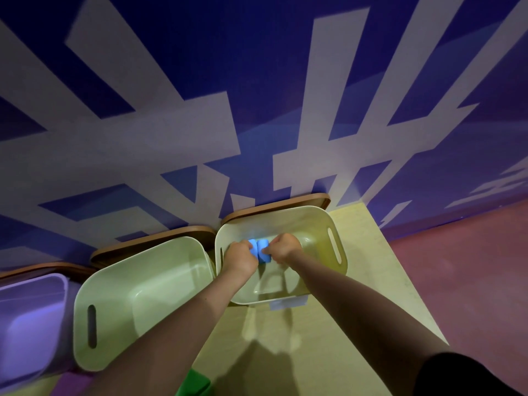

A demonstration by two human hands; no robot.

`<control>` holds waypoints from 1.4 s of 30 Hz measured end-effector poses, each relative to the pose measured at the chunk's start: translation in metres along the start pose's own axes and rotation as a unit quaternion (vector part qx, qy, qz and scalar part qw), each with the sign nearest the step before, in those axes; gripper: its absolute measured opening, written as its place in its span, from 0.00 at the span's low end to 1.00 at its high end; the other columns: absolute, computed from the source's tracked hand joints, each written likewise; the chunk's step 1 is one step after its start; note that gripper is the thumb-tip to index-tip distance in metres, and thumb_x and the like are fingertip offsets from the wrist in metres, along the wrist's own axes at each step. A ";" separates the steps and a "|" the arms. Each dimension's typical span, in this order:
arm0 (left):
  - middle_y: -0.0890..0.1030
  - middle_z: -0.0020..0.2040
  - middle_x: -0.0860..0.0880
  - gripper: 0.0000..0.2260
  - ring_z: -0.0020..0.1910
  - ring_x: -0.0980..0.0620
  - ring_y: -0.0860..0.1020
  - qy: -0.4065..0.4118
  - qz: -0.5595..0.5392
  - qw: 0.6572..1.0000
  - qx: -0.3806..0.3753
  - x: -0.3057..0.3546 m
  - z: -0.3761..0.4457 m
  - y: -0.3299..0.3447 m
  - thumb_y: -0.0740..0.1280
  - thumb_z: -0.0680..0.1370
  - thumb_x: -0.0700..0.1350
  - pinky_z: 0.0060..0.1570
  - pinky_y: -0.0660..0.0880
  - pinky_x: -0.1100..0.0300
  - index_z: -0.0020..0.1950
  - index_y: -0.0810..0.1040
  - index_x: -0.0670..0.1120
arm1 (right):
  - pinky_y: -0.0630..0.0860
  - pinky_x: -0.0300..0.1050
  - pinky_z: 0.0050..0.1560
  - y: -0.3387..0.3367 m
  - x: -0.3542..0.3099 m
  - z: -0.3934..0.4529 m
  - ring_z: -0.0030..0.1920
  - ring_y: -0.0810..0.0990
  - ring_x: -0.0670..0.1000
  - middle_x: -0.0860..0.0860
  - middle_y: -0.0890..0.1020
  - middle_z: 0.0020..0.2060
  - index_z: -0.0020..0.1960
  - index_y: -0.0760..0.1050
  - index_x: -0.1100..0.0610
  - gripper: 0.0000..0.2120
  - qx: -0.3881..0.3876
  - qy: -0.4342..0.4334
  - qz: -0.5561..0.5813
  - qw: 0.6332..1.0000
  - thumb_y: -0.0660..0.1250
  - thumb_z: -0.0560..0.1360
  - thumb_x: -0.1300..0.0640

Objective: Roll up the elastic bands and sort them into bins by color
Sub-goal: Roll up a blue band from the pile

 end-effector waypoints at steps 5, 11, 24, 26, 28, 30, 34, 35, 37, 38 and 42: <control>0.78 0.63 0.41 0.14 0.63 0.44 0.75 -0.003 -0.011 0.999 -0.031 -0.002 0.001 0.008 0.62 0.78 0.38 0.59 0.67 0.61 0.62 0.78 0.39 | 0.72 0.41 0.30 0.000 0.002 0.000 0.27 0.73 0.51 0.54 0.75 0.27 0.31 0.74 0.59 0.11 0.000 0.004 0.012 1.000 0.70 0.70 0.57; 0.78 0.63 0.45 0.14 0.63 0.47 0.75 -0.021 -0.054 0.998 -0.016 -0.009 0.007 0.012 0.64 0.77 0.37 0.61 0.67 0.63 0.62 0.79 0.42 | 0.70 0.42 0.38 -0.004 0.000 0.002 0.36 0.73 0.54 0.54 0.73 0.29 0.28 0.68 0.56 0.16 0.025 -0.023 -0.007 0.999 0.69 0.71 0.56; 0.80 0.54 0.42 0.09 0.51 0.41 0.78 -0.115 -0.230 0.964 0.061 -0.021 0.006 0.010 0.65 0.73 0.34 0.43 0.70 0.61 0.45 0.73 0.47 | 0.77 0.42 0.40 -0.003 0.006 0.006 0.29 0.78 0.48 0.51 0.78 0.28 0.37 0.72 0.53 0.10 0.019 -0.024 0.098 0.995 0.72 0.71 0.59; 0.79 0.54 0.41 0.09 0.50 0.41 0.77 -0.121 -0.240 0.961 0.064 -0.024 0.004 0.009 0.63 0.73 0.33 0.43 0.69 0.61 0.47 0.72 0.46 | 0.78 0.42 0.39 -0.001 0.003 0.008 0.29 0.79 0.48 0.50 0.78 0.30 0.38 0.72 0.52 0.10 0.010 -0.034 0.108 0.993 0.72 0.71 0.60; 0.79 0.55 0.40 0.09 0.50 0.42 0.76 -0.117 -0.234 0.963 0.067 -0.025 0.002 0.007 0.62 0.74 0.32 0.43 0.67 0.62 0.48 0.71 0.46 | 0.80 0.45 0.43 0.002 0.000 0.009 0.29 0.79 0.49 0.50 0.78 0.30 0.37 0.72 0.52 0.10 0.003 -0.039 0.112 0.993 0.73 0.71 0.60; 0.78 0.56 0.40 0.09 0.52 0.41 0.76 -0.114 -0.222 0.966 0.070 -0.026 0.000 0.005 0.62 0.74 0.32 0.43 0.66 0.63 0.48 0.71 0.45 | 0.80 0.46 0.45 0.005 -0.002 0.010 0.28 0.79 0.49 0.50 0.78 0.29 0.37 0.73 0.52 0.11 -0.002 -0.041 0.111 0.993 0.74 0.70 0.60; 0.77 0.58 0.39 0.11 0.55 0.41 0.75 -0.137 -0.227 0.962 0.061 -0.028 0.000 0.010 0.61 0.74 0.34 0.46 0.66 0.62 0.56 0.72 0.42 | 0.80 0.51 0.47 0.007 -0.003 0.011 0.32 0.79 0.53 0.52 0.79 0.29 0.35 0.72 0.52 0.11 -0.007 -0.046 0.088 0.995 0.73 0.70 0.59; 0.76 0.59 0.39 0.13 0.56 0.41 0.75 -0.146 -0.231 0.960 0.058 -0.028 0.001 0.011 0.61 0.75 0.34 0.48 0.67 0.61 0.58 0.71 0.40 | 0.80 0.51 0.48 0.007 -0.004 0.011 0.33 0.80 0.54 0.54 0.79 0.30 0.34 0.72 0.52 0.11 -0.009 -0.047 0.077 0.996 0.73 0.70 0.58; 0.75 0.61 0.38 0.15 0.58 0.41 0.75 -0.154 -0.220 0.962 0.048 -0.029 0.004 0.011 0.62 0.75 0.34 0.52 0.69 0.58 0.62 0.70 0.38 | 0.80 0.51 0.47 0.009 -0.006 0.013 0.33 0.79 0.54 0.55 0.79 0.30 0.33 0.73 0.54 0.10 -0.017 -0.050 0.050 0.997 0.72 0.70 0.57; 0.75 0.62 0.37 0.15 0.59 0.40 0.75 -0.151 -0.205 0.966 0.043 -0.029 0.004 0.011 0.62 0.76 0.35 0.54 0.70 0.56 0.62 0.69 0.37 | 0.80 0.50 0.47 0.010 -0.007 0.014 0.33 0.78 0.54 0.55 0.79 0.28 0.32 0.74 0.55 0.10 -0.023 -0.050 0.039 0.998 0.71 0.70 0.57; 0.76 0.60 0.36 0.14 0.59 0.39 0.76 -0.135 -0.159 0.976 0.062 -0.031 0.001 0.012 0.65 0.76 0.35 0.54 0.70 0.53 0.60 0.69 0.34 | 0.79 0.50 0.46 0.011 -0.008 0.015 0.33 0.75 0.53 0.54 0.76 0.27 0.32 0.73 0.56 0.10 -0.032 -0.050 0.027 0.998 0.71 0.69 0.57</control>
Point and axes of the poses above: each hand's wrist, its own z-axis towards the middle knuckle, its own y-axis out of the palm, x = y × z, the point moved 10 cm from there along z, towards the middle knuckle
